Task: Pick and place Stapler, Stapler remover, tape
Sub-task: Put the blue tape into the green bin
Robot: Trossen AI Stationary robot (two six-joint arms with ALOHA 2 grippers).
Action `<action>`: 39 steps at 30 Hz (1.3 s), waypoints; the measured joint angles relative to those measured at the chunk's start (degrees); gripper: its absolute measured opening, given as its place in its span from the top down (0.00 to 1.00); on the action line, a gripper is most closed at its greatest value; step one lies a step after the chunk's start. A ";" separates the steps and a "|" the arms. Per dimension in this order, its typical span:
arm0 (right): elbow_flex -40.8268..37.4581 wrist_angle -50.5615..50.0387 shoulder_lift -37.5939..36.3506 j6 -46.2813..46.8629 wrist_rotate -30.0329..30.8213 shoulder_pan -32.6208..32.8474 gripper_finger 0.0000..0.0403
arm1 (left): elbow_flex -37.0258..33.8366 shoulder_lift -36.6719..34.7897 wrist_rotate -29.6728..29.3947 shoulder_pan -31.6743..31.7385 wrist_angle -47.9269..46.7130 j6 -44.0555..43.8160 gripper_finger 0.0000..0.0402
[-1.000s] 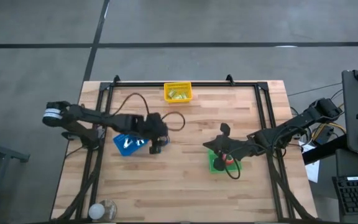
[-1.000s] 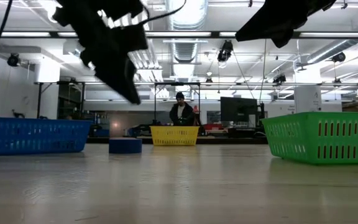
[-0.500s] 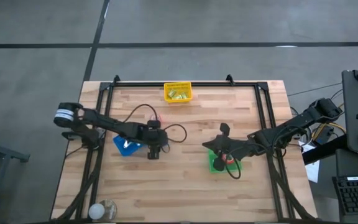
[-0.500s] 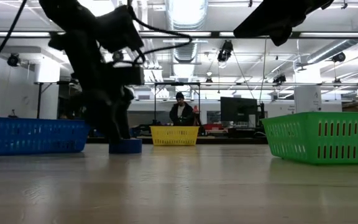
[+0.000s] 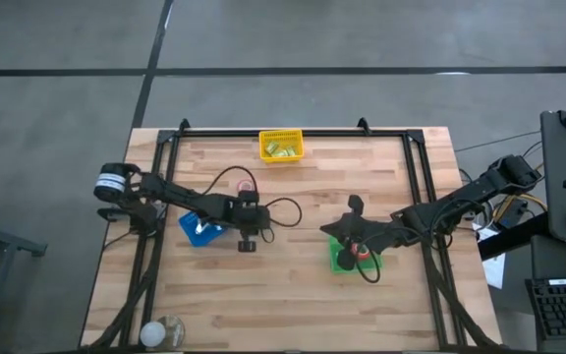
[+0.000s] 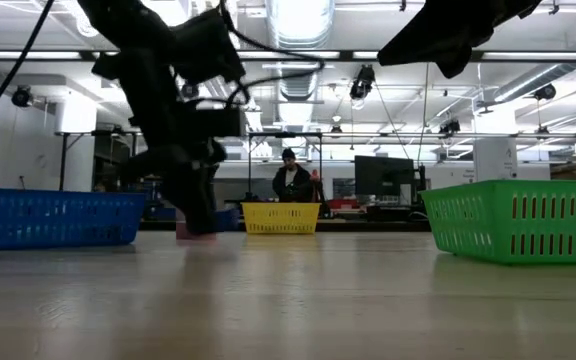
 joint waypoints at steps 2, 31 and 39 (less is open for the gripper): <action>-0.28 -0.02 0.00 0.67 -0.01 0.00 0.98 | 0.63 -1.05 -0.12 -0.04 0.30 0.21 0.90; -2.97 35.80 2.95 -20.77 2.91 -1.00 0.54 | -6.03 -15.09 28.81 -2.08 63.47 -7.20 0.86; 1.08 39.40 8.70 -26.45 2.89 -2.27 0.56 | -6.03 -13.57 28.45 -2.08 64.98 -7.38 0.85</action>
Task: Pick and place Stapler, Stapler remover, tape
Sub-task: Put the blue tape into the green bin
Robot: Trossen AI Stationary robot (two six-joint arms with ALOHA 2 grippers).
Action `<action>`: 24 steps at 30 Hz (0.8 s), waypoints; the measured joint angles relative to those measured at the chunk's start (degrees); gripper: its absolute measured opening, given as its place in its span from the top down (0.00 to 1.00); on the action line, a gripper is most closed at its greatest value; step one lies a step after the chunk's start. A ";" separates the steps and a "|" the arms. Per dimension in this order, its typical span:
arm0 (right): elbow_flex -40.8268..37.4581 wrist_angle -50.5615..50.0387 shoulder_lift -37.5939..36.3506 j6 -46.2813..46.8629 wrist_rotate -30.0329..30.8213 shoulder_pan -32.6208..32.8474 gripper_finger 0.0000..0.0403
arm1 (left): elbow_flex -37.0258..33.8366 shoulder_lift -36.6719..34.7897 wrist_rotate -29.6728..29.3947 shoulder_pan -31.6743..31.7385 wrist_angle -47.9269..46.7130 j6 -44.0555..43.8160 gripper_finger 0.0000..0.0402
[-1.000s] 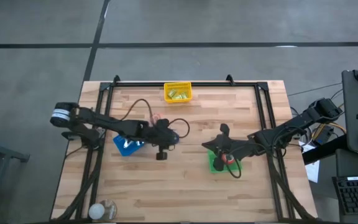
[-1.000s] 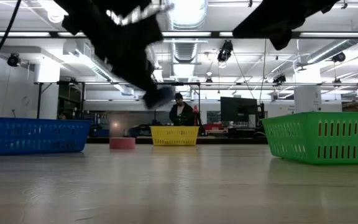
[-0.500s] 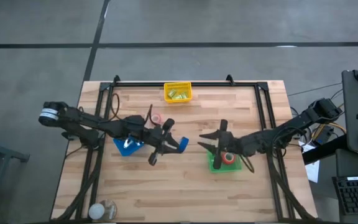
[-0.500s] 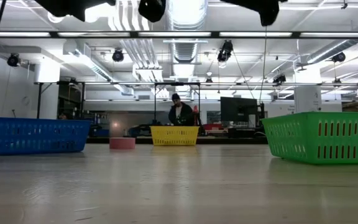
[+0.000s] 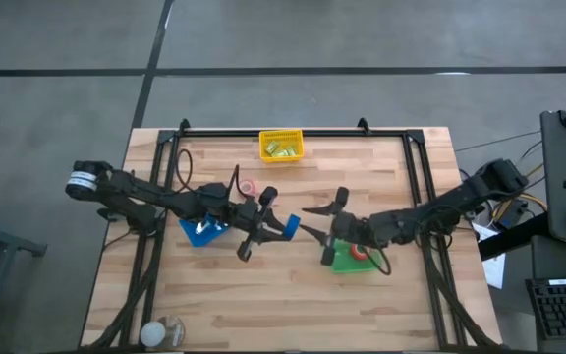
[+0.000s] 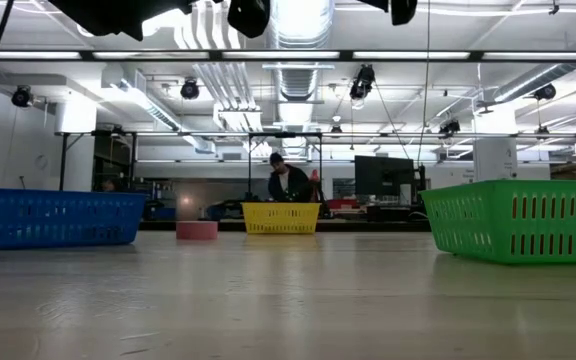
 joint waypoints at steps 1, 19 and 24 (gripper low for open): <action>0.41 -0.04 0.25 -0.81 0.03 -0.07 0.56 | 0.00 0.00 0.00 0.00 -0.01 -0.02 0.85; 1.79 0.11 0.93 -2.24 -0.73 -0.56 0.69 | 0.02 -0.04 0.00 -0.42 0.33 0.27 0.85; 1.79 1.08 1.35 -2.08 -1.30 -0.85 0.73 | 0.00 -0.04 -0.15 -0.39 1.03 0.29 0.85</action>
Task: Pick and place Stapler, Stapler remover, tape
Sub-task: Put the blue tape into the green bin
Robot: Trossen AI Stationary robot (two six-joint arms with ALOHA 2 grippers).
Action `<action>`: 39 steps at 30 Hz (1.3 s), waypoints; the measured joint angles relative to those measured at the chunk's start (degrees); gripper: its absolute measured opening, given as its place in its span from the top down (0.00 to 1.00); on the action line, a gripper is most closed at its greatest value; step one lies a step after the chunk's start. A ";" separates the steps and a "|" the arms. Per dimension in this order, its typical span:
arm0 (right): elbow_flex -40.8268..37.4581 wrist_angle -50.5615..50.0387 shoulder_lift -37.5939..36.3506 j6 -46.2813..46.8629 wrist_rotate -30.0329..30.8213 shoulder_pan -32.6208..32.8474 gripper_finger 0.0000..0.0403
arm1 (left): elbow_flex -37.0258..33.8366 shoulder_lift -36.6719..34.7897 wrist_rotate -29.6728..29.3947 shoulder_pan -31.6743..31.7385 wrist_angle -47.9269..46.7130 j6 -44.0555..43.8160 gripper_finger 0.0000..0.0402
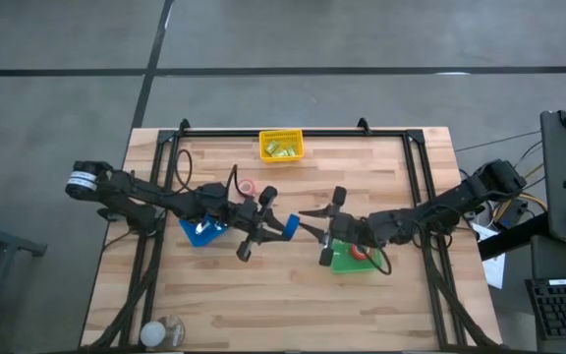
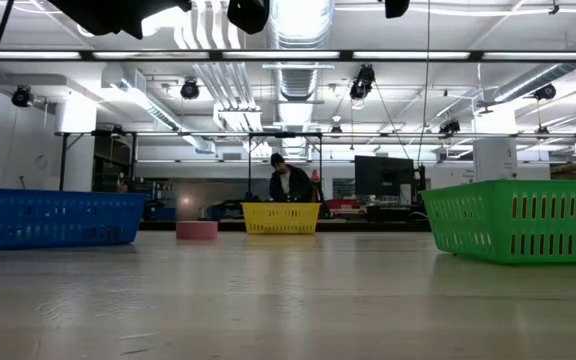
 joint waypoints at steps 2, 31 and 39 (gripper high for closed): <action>0.00 0.35 0.05 0.13 -0.71 -0.20 0.74 | 0.01 0.00 0.00 0.00 0.02 0.01 0.85; 0.04 -5.01 -2.21 5.42 -4.65 -1.07 0.94 | -0.03 0.00 -0.54 -0.17 -2.64 -1.77 0.57; 0.09 -27.37 -11.85 19.90 -5.02 -1.01 0.94 | -0.05 -0.16 -2.05 0.17 -5.07 0.07 0.42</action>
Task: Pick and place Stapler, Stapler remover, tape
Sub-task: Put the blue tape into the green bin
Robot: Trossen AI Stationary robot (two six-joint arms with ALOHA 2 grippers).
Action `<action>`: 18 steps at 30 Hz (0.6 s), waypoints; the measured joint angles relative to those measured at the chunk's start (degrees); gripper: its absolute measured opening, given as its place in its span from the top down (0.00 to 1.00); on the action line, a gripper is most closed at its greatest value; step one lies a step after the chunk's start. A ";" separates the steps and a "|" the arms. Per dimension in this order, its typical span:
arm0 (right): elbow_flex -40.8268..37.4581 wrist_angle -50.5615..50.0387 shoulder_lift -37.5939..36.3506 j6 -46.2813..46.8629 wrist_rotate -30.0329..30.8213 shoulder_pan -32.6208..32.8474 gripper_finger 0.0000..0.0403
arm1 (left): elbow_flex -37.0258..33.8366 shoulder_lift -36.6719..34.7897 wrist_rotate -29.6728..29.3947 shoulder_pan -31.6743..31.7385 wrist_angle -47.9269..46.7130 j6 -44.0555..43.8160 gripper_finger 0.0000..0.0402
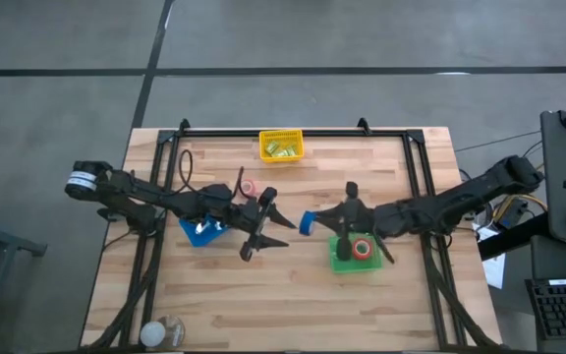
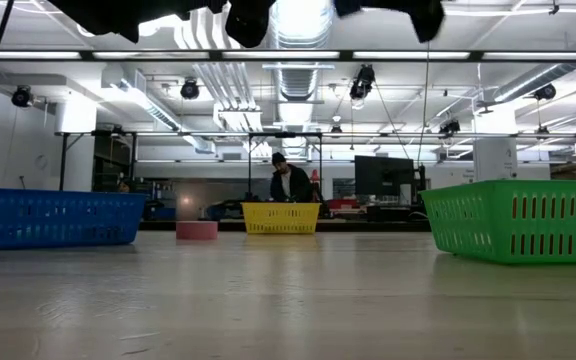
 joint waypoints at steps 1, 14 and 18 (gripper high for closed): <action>0.00 -4.13 -1.46 2.66 -0.59 0.00 0.94 | 0.00 -0.01 -0.20 0.02 -0.55 0.46 0.42; 6.73 -53.99 -3.83 40.67 -11.94 -0.04 0.94 | -0.04 -0.01 -0.90 0.26 -3.83 1.43 0.43; 8.41 -54.40 1.78 40.69 -18.35 0.00 0.94 | -0.04 -0.02 -0.90 0.28 -3.84 1.47 0.43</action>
